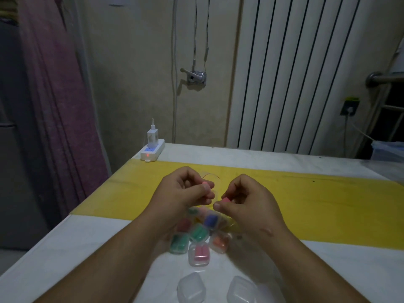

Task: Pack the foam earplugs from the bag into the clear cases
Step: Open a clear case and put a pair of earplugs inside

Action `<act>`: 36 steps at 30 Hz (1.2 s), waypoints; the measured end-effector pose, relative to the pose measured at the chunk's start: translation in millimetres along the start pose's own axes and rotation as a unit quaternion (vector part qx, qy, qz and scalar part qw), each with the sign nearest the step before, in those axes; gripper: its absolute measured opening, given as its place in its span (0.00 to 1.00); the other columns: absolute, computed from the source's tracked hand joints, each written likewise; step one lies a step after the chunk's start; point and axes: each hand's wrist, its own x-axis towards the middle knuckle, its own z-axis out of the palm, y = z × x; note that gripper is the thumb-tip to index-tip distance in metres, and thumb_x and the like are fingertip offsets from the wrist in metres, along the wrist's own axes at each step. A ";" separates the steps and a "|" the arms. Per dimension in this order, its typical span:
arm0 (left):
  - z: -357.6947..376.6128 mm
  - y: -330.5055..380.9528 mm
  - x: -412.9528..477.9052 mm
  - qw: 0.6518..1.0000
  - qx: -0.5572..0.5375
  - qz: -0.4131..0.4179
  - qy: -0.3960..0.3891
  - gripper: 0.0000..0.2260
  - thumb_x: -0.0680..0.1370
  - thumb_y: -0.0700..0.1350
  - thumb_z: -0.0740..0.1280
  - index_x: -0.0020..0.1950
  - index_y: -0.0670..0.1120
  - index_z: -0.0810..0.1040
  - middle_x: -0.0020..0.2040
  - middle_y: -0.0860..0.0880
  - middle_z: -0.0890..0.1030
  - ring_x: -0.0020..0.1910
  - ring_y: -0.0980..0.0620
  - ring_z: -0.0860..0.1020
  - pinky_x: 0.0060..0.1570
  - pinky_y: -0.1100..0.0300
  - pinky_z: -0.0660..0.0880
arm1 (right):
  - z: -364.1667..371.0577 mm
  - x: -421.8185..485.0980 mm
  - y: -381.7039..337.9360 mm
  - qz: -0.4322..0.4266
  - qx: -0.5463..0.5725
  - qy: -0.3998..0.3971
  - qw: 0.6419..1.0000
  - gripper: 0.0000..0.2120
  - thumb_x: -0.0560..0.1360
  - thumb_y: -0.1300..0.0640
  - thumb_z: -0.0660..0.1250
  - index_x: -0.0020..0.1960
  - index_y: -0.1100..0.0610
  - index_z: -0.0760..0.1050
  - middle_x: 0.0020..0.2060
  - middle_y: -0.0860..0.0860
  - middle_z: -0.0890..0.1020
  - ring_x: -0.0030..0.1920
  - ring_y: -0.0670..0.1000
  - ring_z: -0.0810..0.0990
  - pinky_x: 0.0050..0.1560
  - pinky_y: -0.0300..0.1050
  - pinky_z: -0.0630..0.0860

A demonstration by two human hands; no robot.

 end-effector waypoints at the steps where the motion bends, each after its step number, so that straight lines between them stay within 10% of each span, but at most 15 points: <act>1: 0.2 0.1 -0.2 1.000 -0.007 -0.001 0.002 0.06 0.73 0.30 0.70 0.41 0.37 0.74 0.42 0.39 0.84 0.37 0.45 0.82 0.42 0.54 0.82 | 0.0 0.0 1.0 -0.001 0.002 0.000 1.000 0.13 0.64 0.60 0.79 0.36 0.51 0.75 0.33 0.49 0.82 0.33 0.46 0.78 0.35 0.39 0.76; 7: -5.4 -2.9 1.0 0.999 0.051 0.019 -0.007 0.07 0.71 0.27 0.71 0.45 0.36 0.80 0.43 0.44 0.85 0.44 0.44 0.83 0.49 0.51 0.82 | 0.3 0.6 7.4 -0.026 0.006 0.005 1.000 0.11 0.72 0.60 0.73 0.48 0.44 0.83 0.43 0.42 0.82 0.40 0.35 0.78 0.42 0.28 0.72; 11: -3.6 -2.5 0.0 0.996 0.084 0.021 0.003 0.06 0.73 0.31 0.71 0.47 0.39 0.80 0.43 0.43 0.85 0.44 0.41 0.82 0.45 0.53 0.81 | 1.0 -1.3 6.0 -0.009 0.020 -0.021 1.000 0.19 0.74 0.56 0.72 0.59 0.38 0.73 0.39 0.45 0.83 0.40 0.44 0.81 0.43 0.41 0.78; 36: -1.7 2.7 -3.9 0.988 0.153 -0.001 -0.031 0.05 0.73 0.36 0.72 0.45 0.44 0.84 0.42 0.46 0.85 0.44 0.47 0.83 0.48 0.55 0.82 | 4.2 -5.3 -0.5 0.066 0.148 -0.052 0.985 0.16 0.71 0.65 0.74 0.54 0.54 0.74 0.37 0.53 0.85 0.35 0.45 0.83 0.39 0.44 0.81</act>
